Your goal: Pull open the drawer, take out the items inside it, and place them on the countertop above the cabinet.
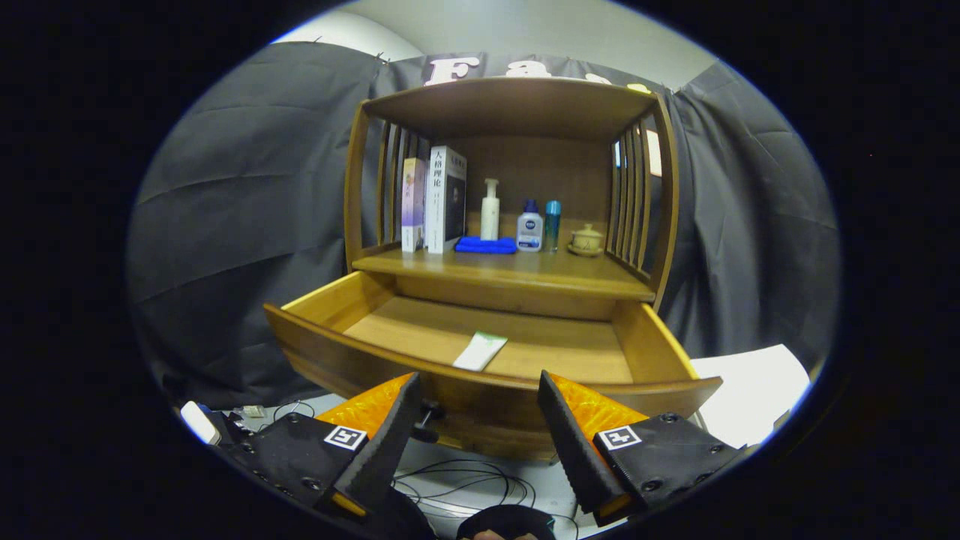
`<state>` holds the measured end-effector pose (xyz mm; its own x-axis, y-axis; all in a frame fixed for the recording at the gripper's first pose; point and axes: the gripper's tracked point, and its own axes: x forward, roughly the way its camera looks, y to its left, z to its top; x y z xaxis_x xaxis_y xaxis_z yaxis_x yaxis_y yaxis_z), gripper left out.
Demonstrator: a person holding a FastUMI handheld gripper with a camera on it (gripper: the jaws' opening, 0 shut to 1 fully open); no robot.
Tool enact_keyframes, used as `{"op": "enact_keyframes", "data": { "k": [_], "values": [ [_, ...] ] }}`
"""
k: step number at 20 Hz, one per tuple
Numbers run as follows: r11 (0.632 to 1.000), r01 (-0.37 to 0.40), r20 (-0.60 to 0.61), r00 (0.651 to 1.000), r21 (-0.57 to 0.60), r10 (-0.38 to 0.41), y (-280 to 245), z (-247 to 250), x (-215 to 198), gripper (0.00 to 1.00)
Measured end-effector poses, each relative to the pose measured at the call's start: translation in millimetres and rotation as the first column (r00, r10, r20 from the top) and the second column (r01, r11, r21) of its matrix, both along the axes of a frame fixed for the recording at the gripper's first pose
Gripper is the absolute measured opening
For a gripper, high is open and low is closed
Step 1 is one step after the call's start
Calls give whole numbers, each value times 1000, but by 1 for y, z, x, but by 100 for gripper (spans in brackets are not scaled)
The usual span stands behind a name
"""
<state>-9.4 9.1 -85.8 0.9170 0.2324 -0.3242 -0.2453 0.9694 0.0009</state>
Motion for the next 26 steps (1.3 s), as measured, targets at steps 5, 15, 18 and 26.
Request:
{"op": "enact_keyframes", "data": {
  "k": [5, 15, 18, 26],
  "values": [
    [1000, -11, 27, 1000, 19, 11, 1, 37, 35, 96],
    [994, -101, -185, 977, 51, 109, 42, 49, 107, 96],
    [989, -148, -274, 950, 29, 150, 56, 35, 125, 96],
    [977, -195, -500, 857, -86, 128, 60, -35, 161, 97]
  ]
}}
